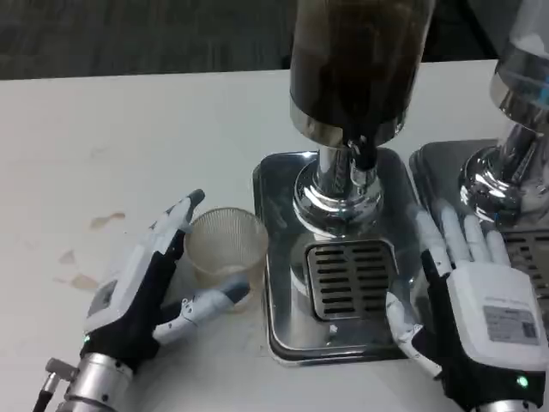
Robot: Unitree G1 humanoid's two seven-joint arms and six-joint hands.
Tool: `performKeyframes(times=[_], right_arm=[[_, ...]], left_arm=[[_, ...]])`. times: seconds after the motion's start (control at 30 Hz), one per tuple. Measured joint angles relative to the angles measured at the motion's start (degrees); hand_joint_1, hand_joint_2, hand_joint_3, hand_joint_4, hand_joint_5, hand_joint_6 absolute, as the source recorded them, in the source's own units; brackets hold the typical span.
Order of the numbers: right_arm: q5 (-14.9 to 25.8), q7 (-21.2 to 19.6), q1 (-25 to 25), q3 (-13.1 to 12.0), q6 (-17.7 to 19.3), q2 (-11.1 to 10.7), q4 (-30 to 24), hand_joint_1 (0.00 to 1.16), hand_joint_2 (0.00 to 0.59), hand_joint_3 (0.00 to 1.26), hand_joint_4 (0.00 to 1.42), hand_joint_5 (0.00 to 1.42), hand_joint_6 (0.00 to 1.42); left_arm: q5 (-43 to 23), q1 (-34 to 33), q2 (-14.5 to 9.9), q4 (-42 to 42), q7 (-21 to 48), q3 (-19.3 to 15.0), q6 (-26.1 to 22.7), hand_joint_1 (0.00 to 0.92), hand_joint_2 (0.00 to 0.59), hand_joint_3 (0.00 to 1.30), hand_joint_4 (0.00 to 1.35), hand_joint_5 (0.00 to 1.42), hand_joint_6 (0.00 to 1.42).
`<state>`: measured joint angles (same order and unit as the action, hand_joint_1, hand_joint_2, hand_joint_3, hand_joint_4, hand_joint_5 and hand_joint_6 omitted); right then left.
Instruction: Grasp the cup under the faucet to collect the drink, then remove the cup.
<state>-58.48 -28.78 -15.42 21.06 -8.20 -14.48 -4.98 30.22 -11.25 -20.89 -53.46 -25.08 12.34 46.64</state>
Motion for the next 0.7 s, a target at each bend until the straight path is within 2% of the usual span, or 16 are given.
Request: performKeyframes(times=[0.13,0.3,0.7], right_arm=[[0.0,0.2,-0.3,0.0,-0.1,0.0,-0.1,0.28,0.563,0.08,0.0,0.0,0.0],[-0.2,0.5,-0.6,0.1,-0.2,0.2,-0.4,0.29,0.556,0.08,0.0,0.0,0.0],[-0.3,0.9,-1.8,0.1,-0.7,0.5,-2.2,0.29,0.549,0.08,0.0,0.0,0.0]], left_arm=[[0.1,-0.9,0.4,-2.2,-1.5,0.3,0.3,0.119,0.0,0.0,0.0,0.0,0.0],[0.7,-2.9,1.5,-5.0,-3.5,1.0,0.3,0.234,0.006,0.0,0.0,0.0,0.0],[1.2,-7.4,2.3,-9.2,-4.4,3.2,-1.0,0.315,0.018,0.0,0.0,0.0,0.0]])
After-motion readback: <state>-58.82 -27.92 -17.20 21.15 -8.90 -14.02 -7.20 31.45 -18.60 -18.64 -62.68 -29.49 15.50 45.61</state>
